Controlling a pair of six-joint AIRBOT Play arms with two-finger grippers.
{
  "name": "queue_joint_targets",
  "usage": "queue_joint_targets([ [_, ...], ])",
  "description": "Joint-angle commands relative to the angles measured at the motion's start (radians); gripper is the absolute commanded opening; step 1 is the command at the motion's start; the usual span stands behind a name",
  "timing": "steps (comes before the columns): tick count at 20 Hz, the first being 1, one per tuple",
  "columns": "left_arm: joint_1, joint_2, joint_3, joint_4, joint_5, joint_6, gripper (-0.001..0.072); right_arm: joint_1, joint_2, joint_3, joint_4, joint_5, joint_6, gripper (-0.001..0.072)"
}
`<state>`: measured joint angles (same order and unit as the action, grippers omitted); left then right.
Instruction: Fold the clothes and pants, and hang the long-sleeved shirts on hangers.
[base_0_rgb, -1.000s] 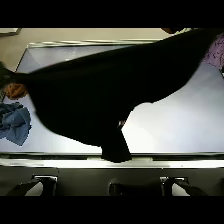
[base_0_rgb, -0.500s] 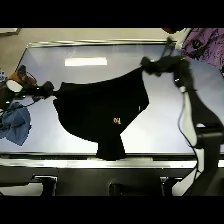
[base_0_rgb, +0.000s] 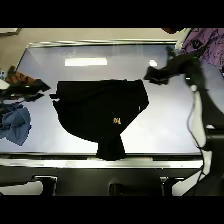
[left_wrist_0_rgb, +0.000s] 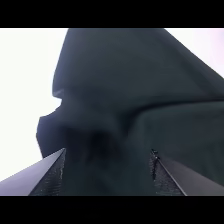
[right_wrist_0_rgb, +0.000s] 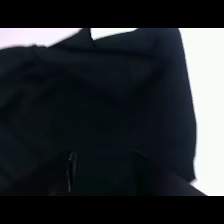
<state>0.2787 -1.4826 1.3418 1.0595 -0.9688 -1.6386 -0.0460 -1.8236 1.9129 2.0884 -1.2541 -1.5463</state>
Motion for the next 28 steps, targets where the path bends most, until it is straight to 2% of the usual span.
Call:
queue_joint_targets([
  [1, 0.119, 0.135, -0.068, 0.002, -0.160, 0.040, 0.0604, -0.145, 0.137, -0.098, 0.068, -0.245, -0.115, 0.0416],
  [2, 0.150, 0.182, -0.132, 0.002, -0.168, 0.040, 0.0604, -0.165, 0.186, -0.191, 0.104, -0.231, -0.135, 0.0433],
  [3, 0.170, 0.222, -0.193, 0.002, -0.170, 0.042, 0.0604, -0.169, 0.240, -0.306, 0.110, -0.212, -0.145, 0.0482],
  [5, 0.189, 0.281, -0.300, 0.002, -0.187, 0.043, 0.0604, -0.149, 0.338, -0.561, 0.142, -0.152, -0.163, 0.0483],
  [8, 0.174, 0.304, -0.384, 0.002, -0.218, 0.042, 0.0604, -0.056, 0.467, -0.926, 0.238, 0.014, -0.171, 0.0484],
  [10, 0.158, 0.304, -0.406, 0.002, -0.220, 0.042, 0.0604, 0.042, 0.512, -1.091, 0.300, 0.126, -0.170, 0.0487],
  [13, 0.145, 0.304, -0.410, 0.002, -0.220, 0.042, 0.0604, 0.215, 0.515, -1.203, 0.361, 0.284, -0.132, 0.0488],
  [16, 0.145, 0.304, -0.410, 0.002, -0.220, 0.042, 0.0604, 0.367, 0.508, -1.207, 0.365, 0.452, -0.056, 0.0487],
  [19, 0.145, 0.304, -0.410, 0.002, -0.219, 0.042, 0.0604, 0.441, 0.467, -1.205, 0.380, 0.553, 0.023, 0.0486],
  [22, 0.145, 0.302, -0.410, 0.002, -0.216, 0.042, 0.0604, 0.480, 0.436, -1.186, 0.419, 0.628, 0.021, 0.0460],
  [24, 0.145, 0.298, -0.410, 0.002, -0.217, 0.042, 0.0604, 0.489, 0.421, -1.159, 0.412, 0.658, 0.021, 0.0322],
  [25, 0.145, 0.297, -0.410, 0.002, -0.216, 0.042, 0.0604, 0.480, 0.422, -1.149, 0.401, 0.685, 0.021, 0.0196],
  [26, 0.145, 0.297, -0.410, 0.002, -0.211, 0.042, 0.0604, 0.462, 0.422, -1.135, 0.381, 0.686, 0.021, 0.0031],
  [28, 0.145, 0.297, -0.414, 0.002, -0.190, 0.043, 0.0605, 0.398, 0.433, -1.101, 0.323, 0.619, 0.021, 0.0026],
])
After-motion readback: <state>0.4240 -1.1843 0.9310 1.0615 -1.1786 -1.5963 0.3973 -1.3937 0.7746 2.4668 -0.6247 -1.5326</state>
